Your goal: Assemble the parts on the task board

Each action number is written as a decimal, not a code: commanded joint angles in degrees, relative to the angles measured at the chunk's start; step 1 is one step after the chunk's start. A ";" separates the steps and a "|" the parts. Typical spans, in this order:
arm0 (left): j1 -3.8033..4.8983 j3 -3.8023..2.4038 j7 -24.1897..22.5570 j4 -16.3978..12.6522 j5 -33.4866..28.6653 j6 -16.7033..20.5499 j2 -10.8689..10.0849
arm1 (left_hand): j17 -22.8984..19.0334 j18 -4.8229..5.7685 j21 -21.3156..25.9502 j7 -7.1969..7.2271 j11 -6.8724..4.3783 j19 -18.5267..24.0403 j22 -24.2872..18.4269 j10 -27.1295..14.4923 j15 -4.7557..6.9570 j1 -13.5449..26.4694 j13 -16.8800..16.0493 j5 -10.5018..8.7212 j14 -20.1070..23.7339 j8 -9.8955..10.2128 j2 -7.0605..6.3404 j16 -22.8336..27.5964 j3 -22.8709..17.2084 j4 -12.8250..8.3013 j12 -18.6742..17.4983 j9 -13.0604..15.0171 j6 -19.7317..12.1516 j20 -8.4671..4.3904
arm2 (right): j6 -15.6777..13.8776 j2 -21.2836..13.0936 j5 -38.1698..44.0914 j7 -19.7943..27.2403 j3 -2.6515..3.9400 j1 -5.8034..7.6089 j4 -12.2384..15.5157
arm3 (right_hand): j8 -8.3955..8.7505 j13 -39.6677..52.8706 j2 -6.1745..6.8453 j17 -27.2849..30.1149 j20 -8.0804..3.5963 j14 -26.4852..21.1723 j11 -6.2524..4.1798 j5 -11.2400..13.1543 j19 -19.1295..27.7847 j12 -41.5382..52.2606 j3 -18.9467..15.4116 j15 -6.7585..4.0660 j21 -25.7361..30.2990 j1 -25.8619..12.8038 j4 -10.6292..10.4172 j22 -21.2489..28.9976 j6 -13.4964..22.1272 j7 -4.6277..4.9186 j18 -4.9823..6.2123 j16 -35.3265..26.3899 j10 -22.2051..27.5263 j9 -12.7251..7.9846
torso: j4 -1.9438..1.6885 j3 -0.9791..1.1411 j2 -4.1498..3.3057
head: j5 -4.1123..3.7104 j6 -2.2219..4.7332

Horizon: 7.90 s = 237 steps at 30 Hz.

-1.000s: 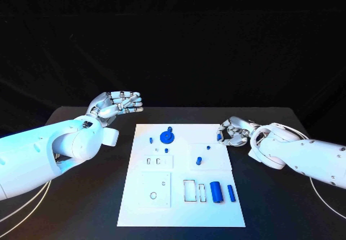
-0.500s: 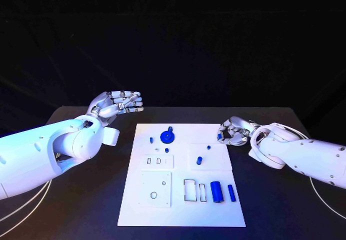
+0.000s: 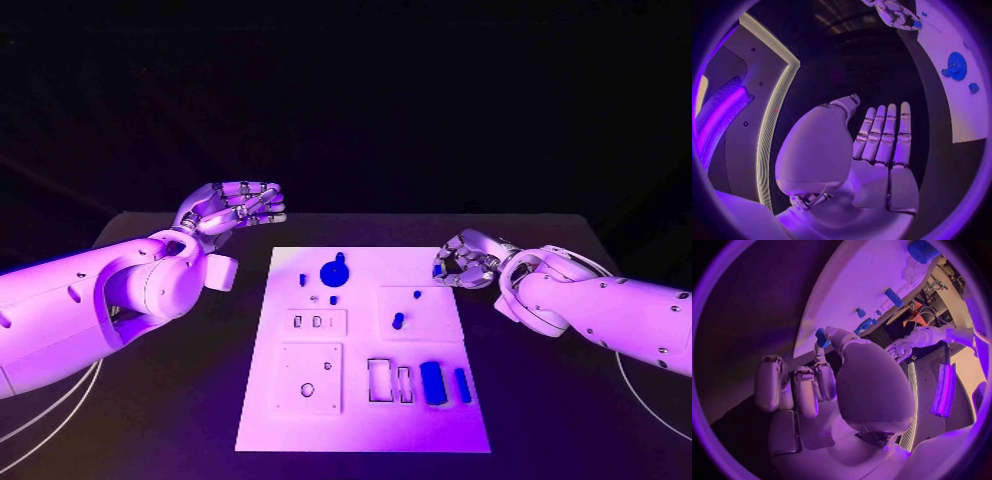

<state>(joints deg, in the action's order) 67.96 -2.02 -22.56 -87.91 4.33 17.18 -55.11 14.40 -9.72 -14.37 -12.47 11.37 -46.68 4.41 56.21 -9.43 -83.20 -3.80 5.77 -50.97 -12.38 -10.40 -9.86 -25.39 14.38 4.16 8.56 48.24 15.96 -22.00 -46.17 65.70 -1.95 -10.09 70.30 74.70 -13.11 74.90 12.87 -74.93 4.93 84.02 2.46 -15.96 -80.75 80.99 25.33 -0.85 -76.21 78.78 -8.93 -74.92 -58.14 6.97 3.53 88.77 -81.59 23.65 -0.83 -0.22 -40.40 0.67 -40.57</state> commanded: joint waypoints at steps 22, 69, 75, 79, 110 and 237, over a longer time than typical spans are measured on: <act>0.04 0.10 -0.13 0.50 0.08 -1.06 0.71 | 0.12 -0.75 0.38 -1.80 0.17 0.38 -0.09 -0.07 -0.28 -0.09 -0.03 -0.32 0.19 0.23 -0.03 0.31 -0.41 -0.07 -0.23 -0.08 -0.41 0.19 | -5.88 0.96 3.48 -12.31 0.23 1.13 14.49 | -1.75 4.41 -2.59 -12.84 -0.59 5.47 -0.65 0.01 -1.24 0.43 1.65 -1.10 -1.47 0.28 0.50 -3.54 -0.91 -0.63 -0.09 0.51 -0.73 0.82 | 0.18 -0.09 0.30 | 0.37 0.07; 0.05 0.59 1.12 1.05 0.13 -1.39 2.73 | 0.19 -0.74 0.44 -1.92 0.27 0.42 -0.14 -0.26 -0.36 0.03 0.00 -0.29 0.30 0.37 -0.06 0.56 -0.43 -0.08 -0.31 -0.12 -0.62 0.21 | -6.14 17.89 18.98 -21.49 -0.02 -5.09 13.04 | -2.50 4.59 -2.09 -12.94 -0.80 5.50 -0.80 0.11 -1.44 0.50 1.79 -1.26 -1.51 -1.76 -0.09 -3.69 -0.60 -0.79 -0.13 0.54 -0.95 1.15 | 0.26 -0.30 0.89 | 2.66 -2.14; 0.05 0.59 1.16 1.05 0.14 -1.42 2.69 | 0.20 -0.73 0.45 -1.92 0.28 0.43 -0.16 -0.28 -0.37 0.00 0.00 -0.27 0.32 0.39 -0.04 0.60 -0.47 -0.10 -0.31 -0.13 -0.64 0.22 | -5.80 18.31 19.53 -21.85 -0.09 -5.46 12.55 | -2.57 4.59 -1.90 -12.89 -0.82 5.49 -0.80 0.12 -1.46 0.49 1.76 -1.27 -1.51 -2.05 -0.17 -3.72 -0.52 -0.80 -0.13 0.53 -0.96 1.18 | 0.32 -0.30 0.94 | 2.77 -2.22; 0.05 0.59 1.20 1.06 0.15 -1.45 2.67 | 0.20 -0.73 0.45 -1.92 0.28 0.43 -0.16 -0.28 -0.37 0.00 0.00 -0.27 0.32 0.39 -0.04 0.60 -0.47 -0.10 -0.31 -0.13 -0.64 0.22 | -5.54 18.43 19.89 -22.13 -0.12 -5.56 12.18 | -2.61 4.59 -1.74 -12.93 -0.82 5.50 -0.81 0.13 -1.45 0.48 1.72 -1.27 -1.47 -2.24 -0.22 -3.69 -0.46 -0.79 -0.13 0.54 -0.96 1.19 | 0.29 -0.31 0.94 | 2.76 -2.25; 0.05 0.59 1.36 1.26 0.28 -1.69 2.62 | 0.21 -0.73 0.47 -1.92 0.28 0.45 -0.17 -0.31 -0.37 -0.03 0.00 -0.26 0.33 0.40 -0.01 0.65 -0.51 -0.14 -0.32 -0.13 -0.66 0.22 | -5.17 18.88 21.52 -21.61 -0.26 -6.16 11.35 | -2.64 3.55 0.46 -12.54 -0.74 5.41 -0.50 0.12 -0.99 -0.54 0.87 -1.08 -0.48 -4.26 -0.88 -3.02 1.02 -0.39 0.07 0.40 -0.10 1.05 | 0.31 -0.29 0.95 | 3.00 -2.59; 2.25 3.21 57.92 7.17 51.61 -32.24 17.44 | 68.69 2.41 -59.20 6.75 -9.68 -21.33 47.93 10.40 11.08 17.13 -50.42 -0.01 -36.34 -31.50 5.01 -77.61 9.69 2.37 65.88 18.98 -2.55 -11.61 | -6.31 -4.48 -19.28 -2.51 0.31 6.03 17.09 | 0.81 -4.45 -3.79 -7.93 1.55 4.16 2.29 -0.19 3.35 -6.71 -16.90 1.35 9.64 2.35 -7.63 3.32 9.23 2.66 2.02 -1.68 7.15 -4.03 | 1.11 0.73 2.22 | 5.00 -3.94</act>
<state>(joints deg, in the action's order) 70.14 1.20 35.44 -80.75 56.11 -13.88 -37.90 74.92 -7.92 -73.26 -5.61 1.75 -67.88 52.27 66.84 1.53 -65.58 -54.16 5.53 -84.04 -43.60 -5.25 -87.18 -15.49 16.74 70.23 27.49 46.08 4.19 -29.19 -50.73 46.06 -4.57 -9.80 76.34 91.80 -11.96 70.48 9.20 -74.90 6.57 84.02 4.72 -16.10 -77.65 74.49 8.11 0.20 -66.87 81.58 -16.68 -71.64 -48.80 9.72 4.84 87.34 -74.83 19.69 0.27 0.49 -38.17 5.71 -44.51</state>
